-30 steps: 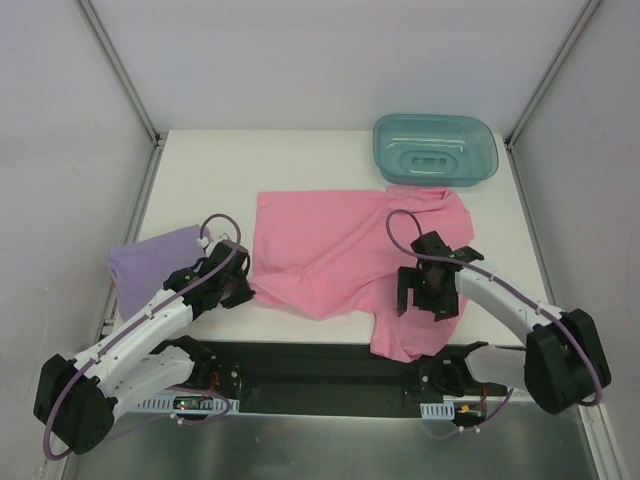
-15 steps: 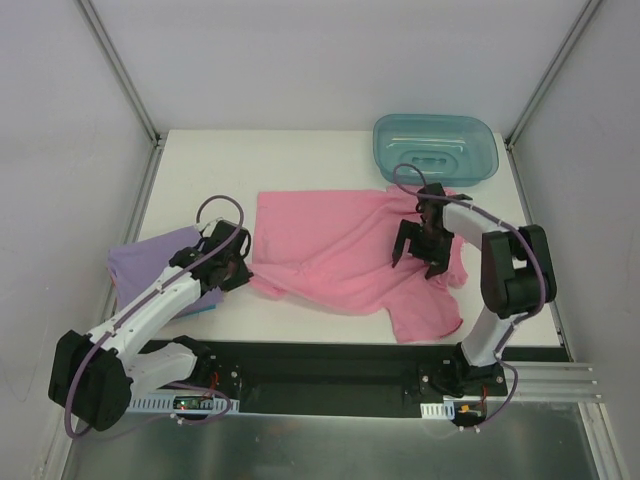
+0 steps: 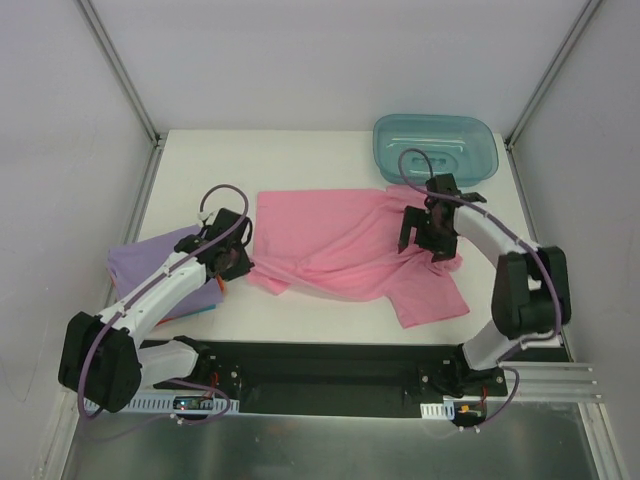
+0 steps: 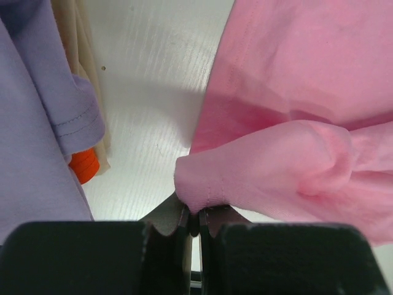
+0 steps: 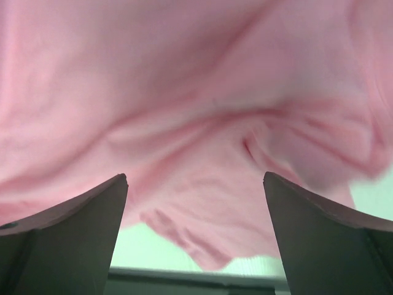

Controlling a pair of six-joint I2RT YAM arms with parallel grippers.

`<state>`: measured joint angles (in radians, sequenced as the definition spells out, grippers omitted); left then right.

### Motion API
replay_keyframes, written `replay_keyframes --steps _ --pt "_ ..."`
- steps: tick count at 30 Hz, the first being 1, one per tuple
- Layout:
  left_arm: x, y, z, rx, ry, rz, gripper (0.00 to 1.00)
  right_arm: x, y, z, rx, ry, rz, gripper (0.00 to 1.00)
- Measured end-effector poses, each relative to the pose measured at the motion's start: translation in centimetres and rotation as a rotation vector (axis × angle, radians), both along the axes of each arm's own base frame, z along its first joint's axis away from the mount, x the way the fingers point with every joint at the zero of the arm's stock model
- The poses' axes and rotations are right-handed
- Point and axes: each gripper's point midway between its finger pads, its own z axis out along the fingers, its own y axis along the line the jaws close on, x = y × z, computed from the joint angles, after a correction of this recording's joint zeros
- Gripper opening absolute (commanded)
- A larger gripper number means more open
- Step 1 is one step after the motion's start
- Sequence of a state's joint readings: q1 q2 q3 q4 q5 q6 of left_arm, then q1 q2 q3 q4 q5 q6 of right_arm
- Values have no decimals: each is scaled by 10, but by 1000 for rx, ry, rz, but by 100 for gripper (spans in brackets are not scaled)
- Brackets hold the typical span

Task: Fold and stack the t-shirts
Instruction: Flatten out the tshirt

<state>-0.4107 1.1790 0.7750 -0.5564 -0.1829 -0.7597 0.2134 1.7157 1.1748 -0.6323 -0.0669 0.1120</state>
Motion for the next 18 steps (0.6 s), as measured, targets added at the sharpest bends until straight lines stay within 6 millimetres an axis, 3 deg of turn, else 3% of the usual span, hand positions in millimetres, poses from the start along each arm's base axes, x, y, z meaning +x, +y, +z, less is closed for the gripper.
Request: replay_keyframes --steps 5,8,13,18 --pt "-3 -3 7 -29 -31 -23 0 -53 -26 39 -38 -86 -50 97" --pt "-8 -3 9 -47 -48 -33 0 -73 -50 49 -36 -127 -149 97" --pt "-19 -1 5 -68 -62 -41 0 -120 -109 21 -22 -10 -479 99" --pt "-22 -5 8 -95 -76 -54 0 -154 -113 -2 -12 109 -570 86"
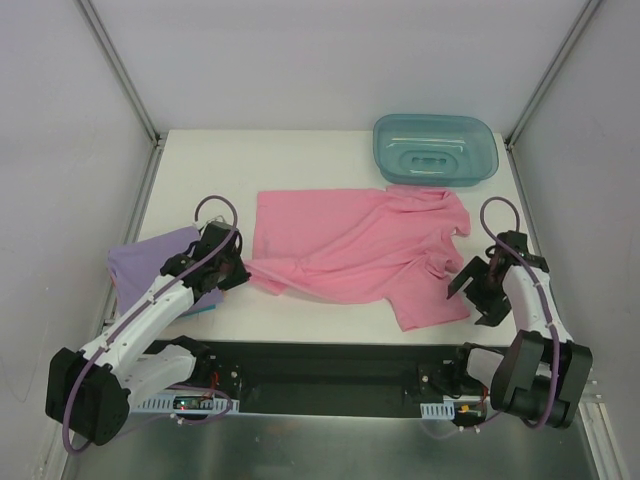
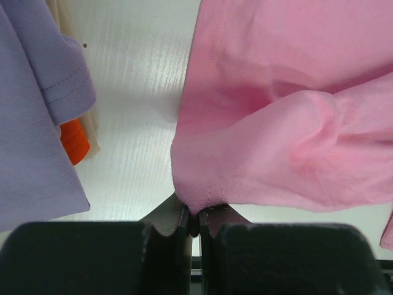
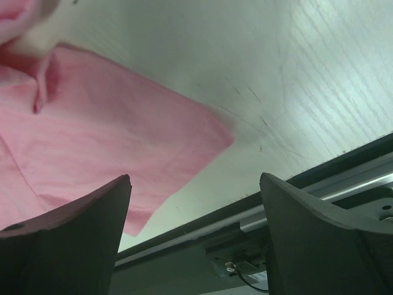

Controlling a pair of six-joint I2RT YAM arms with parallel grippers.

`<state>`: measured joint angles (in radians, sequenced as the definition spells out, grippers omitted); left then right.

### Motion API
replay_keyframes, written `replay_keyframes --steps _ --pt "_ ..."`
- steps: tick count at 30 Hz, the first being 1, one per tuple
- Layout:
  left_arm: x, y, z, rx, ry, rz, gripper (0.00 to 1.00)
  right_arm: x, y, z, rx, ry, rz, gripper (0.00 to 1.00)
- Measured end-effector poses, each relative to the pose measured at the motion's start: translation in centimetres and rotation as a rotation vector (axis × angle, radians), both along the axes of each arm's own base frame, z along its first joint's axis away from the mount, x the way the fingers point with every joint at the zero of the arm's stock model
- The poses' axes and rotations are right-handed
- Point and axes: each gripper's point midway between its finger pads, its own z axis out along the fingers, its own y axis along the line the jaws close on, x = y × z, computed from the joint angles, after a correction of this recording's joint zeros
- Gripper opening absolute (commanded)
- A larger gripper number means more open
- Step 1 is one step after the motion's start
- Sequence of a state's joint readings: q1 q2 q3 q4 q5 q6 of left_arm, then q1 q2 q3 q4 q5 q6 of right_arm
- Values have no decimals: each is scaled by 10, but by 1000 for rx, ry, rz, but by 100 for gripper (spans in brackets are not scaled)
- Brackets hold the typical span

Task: Fold and stack the t-shirts
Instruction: Flatten out the tshirt

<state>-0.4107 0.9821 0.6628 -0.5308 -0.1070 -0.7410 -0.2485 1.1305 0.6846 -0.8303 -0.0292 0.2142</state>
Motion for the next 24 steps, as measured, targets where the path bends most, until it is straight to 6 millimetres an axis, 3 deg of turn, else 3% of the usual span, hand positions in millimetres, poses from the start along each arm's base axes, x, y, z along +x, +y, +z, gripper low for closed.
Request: replay_keyframes --steps 3,16,22,24 --pt "0 -2 0 -12 -6 -6 0 -6 1 -6 3 22 -14 74" --pt "0 -4 -3 -21 -5 -14 0 0 -3 -37 8 92 -25 56" --pt "0 -4 -3 -22 -6 -14 0 -4 -8 -39 -2 135 -20 29" --pt "0 -4 -3 -23 -5 -15 0 -5 -9 -40 2 153 -15 15"
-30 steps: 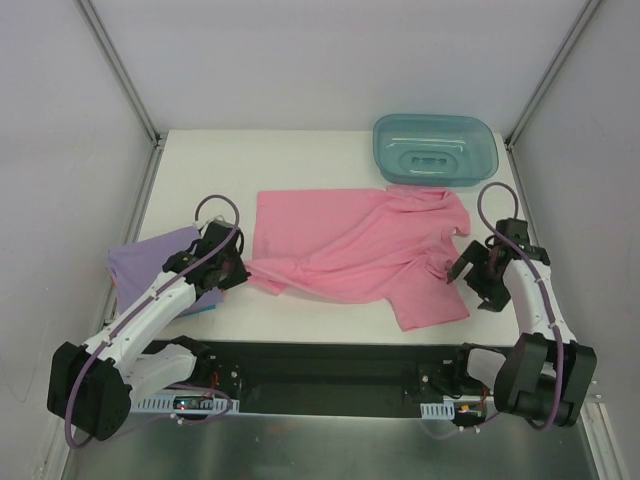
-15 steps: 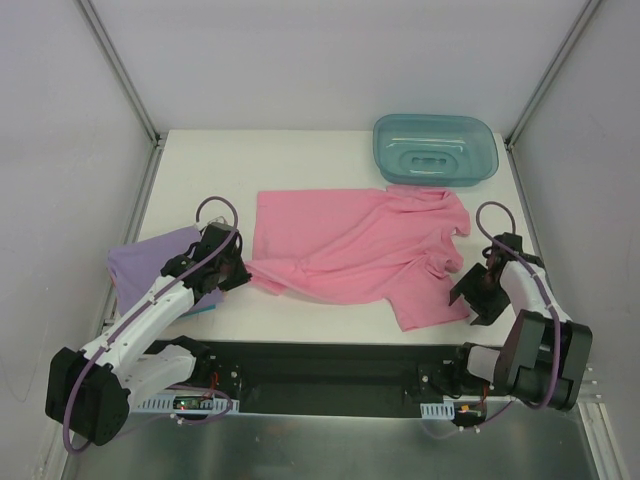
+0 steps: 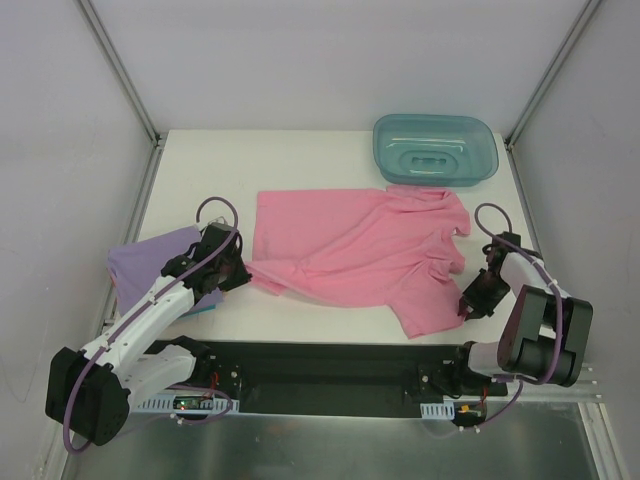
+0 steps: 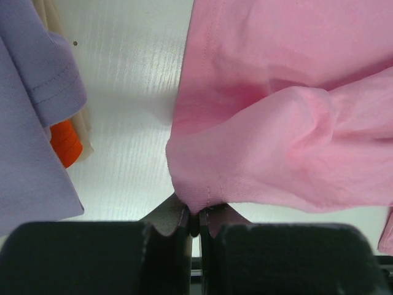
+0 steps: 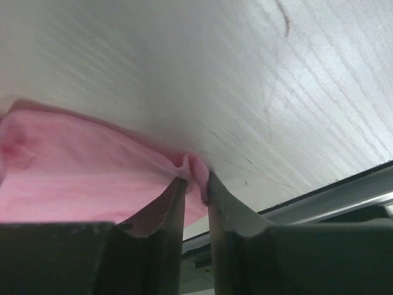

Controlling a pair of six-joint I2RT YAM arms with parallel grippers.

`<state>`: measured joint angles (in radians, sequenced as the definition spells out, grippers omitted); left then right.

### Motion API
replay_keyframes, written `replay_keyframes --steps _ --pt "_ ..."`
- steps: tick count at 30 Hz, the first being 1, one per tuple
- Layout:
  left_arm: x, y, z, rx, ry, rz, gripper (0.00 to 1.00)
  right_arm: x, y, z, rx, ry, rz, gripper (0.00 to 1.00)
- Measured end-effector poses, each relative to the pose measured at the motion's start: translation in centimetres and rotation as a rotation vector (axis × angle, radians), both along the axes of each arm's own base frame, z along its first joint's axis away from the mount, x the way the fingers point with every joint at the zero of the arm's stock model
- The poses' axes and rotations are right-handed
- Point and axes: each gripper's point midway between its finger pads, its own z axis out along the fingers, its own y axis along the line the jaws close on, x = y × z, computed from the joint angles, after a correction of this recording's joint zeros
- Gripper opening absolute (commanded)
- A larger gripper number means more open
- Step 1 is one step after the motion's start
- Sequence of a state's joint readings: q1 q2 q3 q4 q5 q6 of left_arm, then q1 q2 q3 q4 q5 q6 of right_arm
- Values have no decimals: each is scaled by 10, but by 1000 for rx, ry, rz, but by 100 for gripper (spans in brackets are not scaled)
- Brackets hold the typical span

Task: Fold and stack the t-shirts
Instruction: Flatten out the tshirt

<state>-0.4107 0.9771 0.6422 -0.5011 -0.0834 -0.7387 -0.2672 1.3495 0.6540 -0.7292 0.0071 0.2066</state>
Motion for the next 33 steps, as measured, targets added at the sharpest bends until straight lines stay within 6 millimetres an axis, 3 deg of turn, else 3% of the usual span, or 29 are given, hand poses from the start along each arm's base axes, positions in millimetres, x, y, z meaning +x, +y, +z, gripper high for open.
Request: replay_keyframes --steps 4,8,11,13,17,22,23,26,30,33 --pt "0 0 0 -1 -1 -1 0 2 4 0 27 -10 20 1" --pt "0 0 7 -11 -29 -3 0 9 10 2 41 -68 48 1" --pt "1 1 19 -15 -71 -14 0 35 19 11 56 -204 90 1" --pt "3 1 33 -23 -110 -17 0 58 24 33 42 -341 133 1" --pt "12 1 77 -52 -236 -16 0 98 27 113 -24 -648 189 1" --pt "11 5 147 -100 -416 -17 0 116 16 265 -174 -1044 183 1" --pt "11 6 169 -115 -475 -19 0 111 11 303 -223 -1123 171 1" --pt "3 12 225 -144 -613 -18 0 91 1 384 -334 -1293 137 1" --pt "-18 23 304 -198 -807 -19 0 50 -6 473 -455 -1471 101 1" --pt "-44 34 364 -238 -956 -30 0 14 -9 528 -536 -1589 80 1"
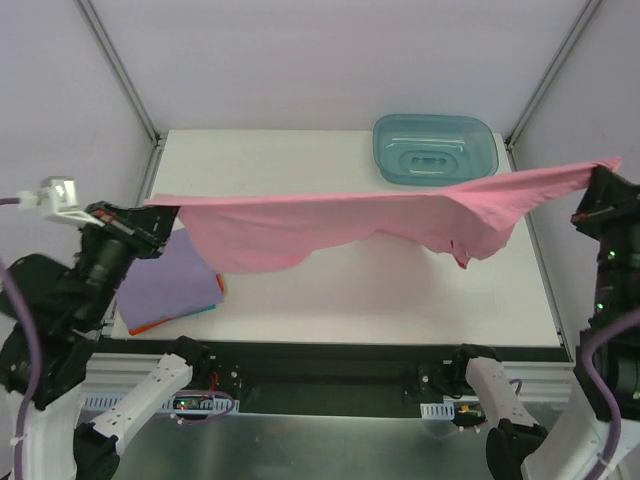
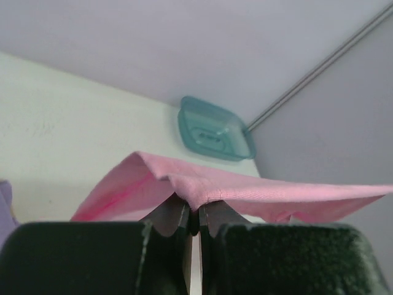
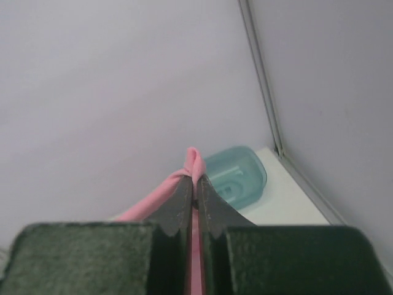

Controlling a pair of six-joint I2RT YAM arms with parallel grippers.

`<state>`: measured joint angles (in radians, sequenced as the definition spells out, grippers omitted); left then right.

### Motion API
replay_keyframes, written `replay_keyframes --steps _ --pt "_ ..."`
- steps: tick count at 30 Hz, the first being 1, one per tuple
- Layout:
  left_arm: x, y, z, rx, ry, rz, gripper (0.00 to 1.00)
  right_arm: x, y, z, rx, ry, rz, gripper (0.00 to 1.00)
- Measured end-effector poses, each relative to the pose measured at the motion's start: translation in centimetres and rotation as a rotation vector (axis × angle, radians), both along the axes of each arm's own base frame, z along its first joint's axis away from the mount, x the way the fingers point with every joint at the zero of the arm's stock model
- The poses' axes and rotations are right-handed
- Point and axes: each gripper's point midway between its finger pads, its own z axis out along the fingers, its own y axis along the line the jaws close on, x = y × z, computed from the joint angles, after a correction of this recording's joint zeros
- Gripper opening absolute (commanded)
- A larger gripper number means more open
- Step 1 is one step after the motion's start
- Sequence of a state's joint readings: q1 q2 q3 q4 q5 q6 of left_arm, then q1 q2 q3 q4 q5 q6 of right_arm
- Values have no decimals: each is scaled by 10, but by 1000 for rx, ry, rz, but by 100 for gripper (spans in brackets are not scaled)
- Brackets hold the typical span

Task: Fold and stack the t-shirts
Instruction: Flatten out the tshirt

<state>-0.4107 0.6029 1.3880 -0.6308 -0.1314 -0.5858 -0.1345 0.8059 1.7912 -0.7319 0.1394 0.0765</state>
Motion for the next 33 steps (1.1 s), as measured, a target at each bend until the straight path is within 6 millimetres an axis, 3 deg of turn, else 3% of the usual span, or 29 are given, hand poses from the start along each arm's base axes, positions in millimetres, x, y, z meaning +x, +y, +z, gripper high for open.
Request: replay_keyframes --steps 5,9,12,16,19,21,23,26,27,28,30,33 --pt "-56 16 85 -40 -238 -49 0 -64 -3 65 -82 -182 -63 1" --pt "-94 27 123 -52 -365 -74 0 -102 -3 94 -142 -279 -102 1" --pt "-108 29 133 -48 -404 -88 0 -119 -3 109 -178 -324 -117 1" --pt "-96 24 132 -23 -377 -92 0 -111 -3 120 -220 -328 -110 1" --pt "-60 14 122 10 -295 -70 0 -75 -6 120 -248 -270 -99 1" --pt "-28 6 108 36 -221 -41 0 -34 -9 110 -267 -199 -83 1" --pt "17 -4 82 79 -109 2 0 18 -13 89 -281 -98 -59 1" --pt "91 -22 22 170 86 60 0 112 -19 24 -295 107 -3 1" --pt "114 -29 -2 204 149 72 0 151 -21 -12 -294 199 26 1" --pt "137 -36 -28 241 213 81 0 174 -22 -38 -292 262 46 1" --pt "176 -46 -80 306 328 93 0 231 -24 -112 -276 428 99 1" --pt "226 -55 -175 402 539 86 0 289 -24 -230 -233 677 182 1"
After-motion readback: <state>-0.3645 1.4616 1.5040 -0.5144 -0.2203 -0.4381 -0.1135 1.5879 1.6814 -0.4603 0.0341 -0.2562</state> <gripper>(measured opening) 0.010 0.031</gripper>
